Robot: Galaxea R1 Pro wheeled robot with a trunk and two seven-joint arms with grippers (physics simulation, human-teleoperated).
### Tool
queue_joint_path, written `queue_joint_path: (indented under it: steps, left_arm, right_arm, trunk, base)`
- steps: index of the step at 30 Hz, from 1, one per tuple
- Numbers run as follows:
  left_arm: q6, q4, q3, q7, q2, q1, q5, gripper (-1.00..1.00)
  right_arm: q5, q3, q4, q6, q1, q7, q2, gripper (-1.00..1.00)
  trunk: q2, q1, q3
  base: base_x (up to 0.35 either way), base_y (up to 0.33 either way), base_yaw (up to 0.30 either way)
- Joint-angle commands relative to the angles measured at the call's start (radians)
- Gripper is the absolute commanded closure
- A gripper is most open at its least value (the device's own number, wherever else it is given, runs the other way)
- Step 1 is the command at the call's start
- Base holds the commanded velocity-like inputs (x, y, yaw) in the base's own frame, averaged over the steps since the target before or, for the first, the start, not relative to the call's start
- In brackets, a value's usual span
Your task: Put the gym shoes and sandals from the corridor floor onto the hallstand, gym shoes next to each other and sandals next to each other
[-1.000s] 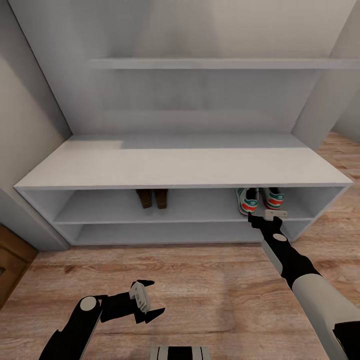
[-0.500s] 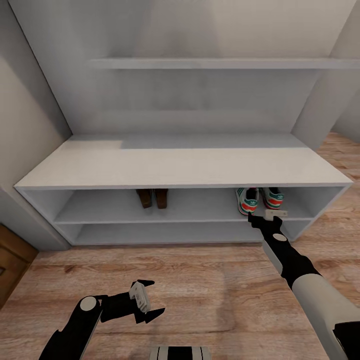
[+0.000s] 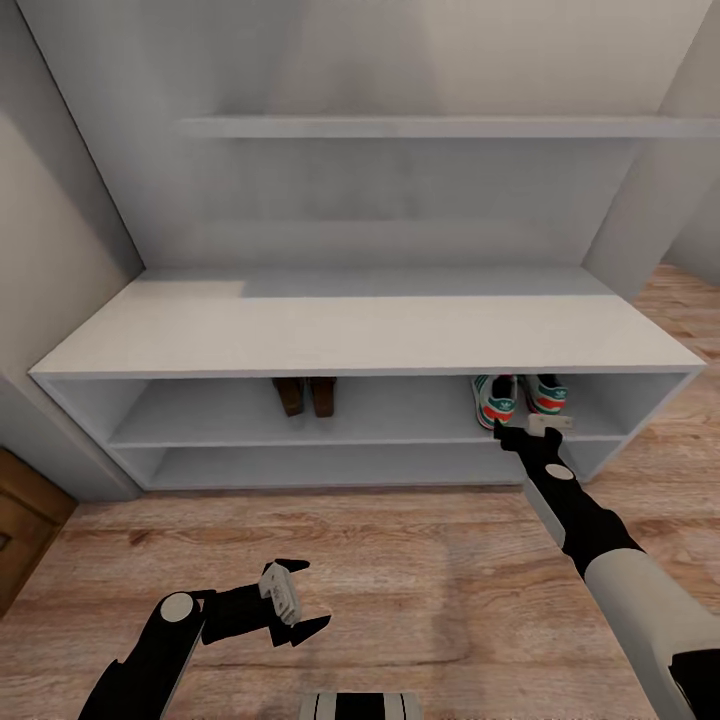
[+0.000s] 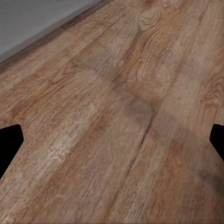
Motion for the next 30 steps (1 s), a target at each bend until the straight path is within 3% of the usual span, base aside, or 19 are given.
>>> queue_joint_path:
  steps: [1,12,19,30]
  left_arm:
    - [0.0,0.0,0.0,0.0,0.0,0.0,0.001,-1.0]
    - [-0.001,-0.002,0.002,-0.002,-0.001,0.0,0.02,-1.0]
    - [-0.001,-0.004,0.002,-0.005,-0.003,0.0,0.034,-1.0]
    - [-0.001,-0.005,0.002,-0.006,-0.005,0.0,0.037,-1.0]
  right_arm:
    - [0.0,0.0,-0.014,0.001,0.005,0.005,0.0,-1.0]
    - [0.0,0.002,-0.106,0.008,0.058,0.022,-0.002,-1.0]
    - [0.0,0.001,-0.234,0.022,0.159,0.027,-0.007,-1.0]
    - [0.0,0.0,-0.384,0.077,0.265,0.027,-0.009,-1.0]
  trunk:
    - [0.0,0.0,0.0]
    - [0.0,0.0,0.0]
    - [0.0,0.0,0.0]
    - [0.0,0.0,0.0]
  base:
    - [-0.106,0.0,0.0]
    - [-0.178,0.0,0.0]
    - [-0.078,0.0,0.0]
    - [-0.022,0.0,0.0]
